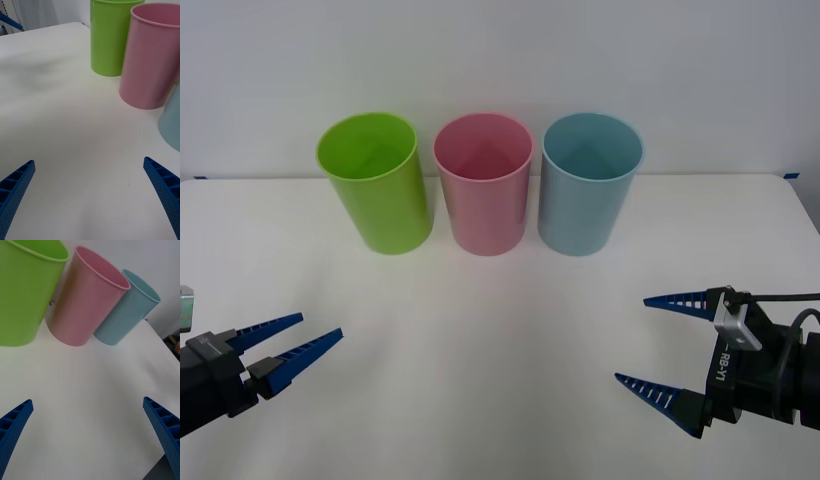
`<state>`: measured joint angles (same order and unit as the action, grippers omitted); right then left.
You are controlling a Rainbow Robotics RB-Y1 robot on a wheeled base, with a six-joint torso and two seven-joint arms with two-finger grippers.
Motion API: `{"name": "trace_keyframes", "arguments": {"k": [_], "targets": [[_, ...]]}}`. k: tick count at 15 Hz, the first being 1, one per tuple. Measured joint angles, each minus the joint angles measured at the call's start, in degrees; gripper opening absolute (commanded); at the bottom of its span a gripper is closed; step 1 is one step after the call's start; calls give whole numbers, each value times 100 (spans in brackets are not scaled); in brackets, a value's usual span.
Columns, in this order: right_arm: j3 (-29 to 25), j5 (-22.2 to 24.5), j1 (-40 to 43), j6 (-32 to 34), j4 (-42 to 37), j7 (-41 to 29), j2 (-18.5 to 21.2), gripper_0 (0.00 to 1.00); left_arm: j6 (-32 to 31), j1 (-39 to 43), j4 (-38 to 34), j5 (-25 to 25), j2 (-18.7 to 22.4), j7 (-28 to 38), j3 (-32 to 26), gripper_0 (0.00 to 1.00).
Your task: Put cans in the blue bin and PET bottles in the pink bin and trash in the green bin.
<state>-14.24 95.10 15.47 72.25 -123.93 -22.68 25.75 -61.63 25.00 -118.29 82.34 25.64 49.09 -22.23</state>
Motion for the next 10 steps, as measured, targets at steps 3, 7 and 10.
{"name": "trace_keyframes", "arguments": {"k": [3,7,10], "targets": [[0,0,0,0,0,0,0,100,0,22,50,174,1,-29,74,100],[0,0,0,0,0,0,0,100,0,93,51,186,2,-14,96,100],[0,0,0,0,0,0,0,100,0,93,51,186,2,-14,96,100]]}}
